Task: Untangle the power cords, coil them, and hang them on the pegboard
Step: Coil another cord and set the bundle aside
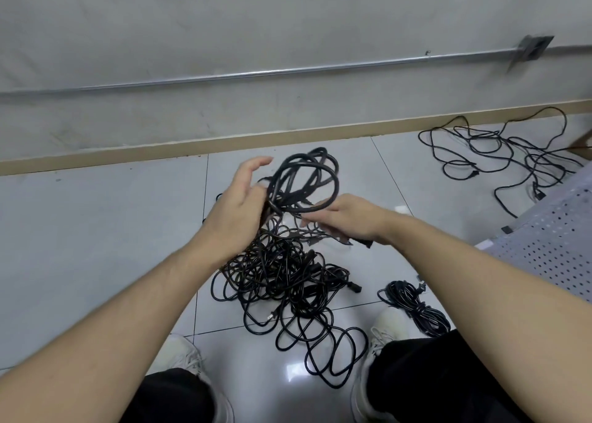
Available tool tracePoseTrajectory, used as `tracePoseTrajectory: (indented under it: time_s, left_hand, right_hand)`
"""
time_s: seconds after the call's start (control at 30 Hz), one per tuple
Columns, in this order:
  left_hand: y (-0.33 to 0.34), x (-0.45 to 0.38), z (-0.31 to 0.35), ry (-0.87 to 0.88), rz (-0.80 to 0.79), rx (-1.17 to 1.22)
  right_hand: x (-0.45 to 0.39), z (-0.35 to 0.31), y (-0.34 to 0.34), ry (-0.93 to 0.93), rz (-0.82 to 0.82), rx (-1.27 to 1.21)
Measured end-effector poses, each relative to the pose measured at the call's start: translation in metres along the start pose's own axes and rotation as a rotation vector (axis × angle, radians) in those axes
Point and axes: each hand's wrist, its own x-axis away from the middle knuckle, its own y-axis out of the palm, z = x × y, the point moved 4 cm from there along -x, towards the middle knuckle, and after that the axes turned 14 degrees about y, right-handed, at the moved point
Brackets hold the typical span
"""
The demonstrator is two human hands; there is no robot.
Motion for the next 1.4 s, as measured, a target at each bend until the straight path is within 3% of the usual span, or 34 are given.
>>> tracePoseTrajectory:
  time_s: [0.13, 0.3, 0.43, 0.6, 0.73, 0.8, 0.9, 1.0, 1.13, 1.23, 1.4]
  left_hand:
    - [-0.020, -0.003, -0.013, -0.019, 0.017, -0.262]
    - [-0.018, -0.003, -0.012, -0.054, 0.061, -0.358]
    - [-0.018, -0.008, -0.012, -0.124, 0.081, -0.479]
    - [-0.011, -0.008, -0.013, -0.086, -0.155, -0.836]
    - [0.010, -0.005, -0.011, 0.028, -0.515, -0.861]
    - [0.018, 0.000, -0.008, 0.076, -0.566, -0.707]
    - [0.017, 0.003, -0.003, 0.056, -0.444, -0.358]
    - [0.024, 0.007, 0.006, 0.201, -0.479, -0.349]
    - [0.034, 0.012, 0.015, 0.339, -0.383, -0.285]
    - [0.042, 0.018, 0.020, 0.319, -0.339, -0.102]
    - [0.038, 0.014, 0.011, 0.168, -0.084, -0.030]
  right_hand:
    - [0.001, -0.010, 0.005, -0.022, -0.007, 0.257]
    - [0.015, -0.031, 0.024, -0.218, -0.021, 0.676]
    - [0.027, -0.047, 0.031, -0.348, 0.199, 0.934]
    - [0.038, -0.057, 0.018, -0.503, 0.374, 0.900]
    - [0.037, -0.050, 0.001, -0.540, 0.480, 0.644]
    - [0.031, -0.040, -0.013, -0.484, 0.500, 0.503]
    - [0.025, -0.028, -0.028, -0.365, 0.465, 0.206]
    - [0.021, -0.026, -0.028, -0.305, 0.301, -0.042]
    - [0.017, -0.017, -0.025, -0.153, 0.082, -0.218]
    - [0.013, -0.004, -0.022, -0.027, -0.110, -0.375]
    - [0.004, 0.006, -0.012, 0.001, -0.232, -0.620]
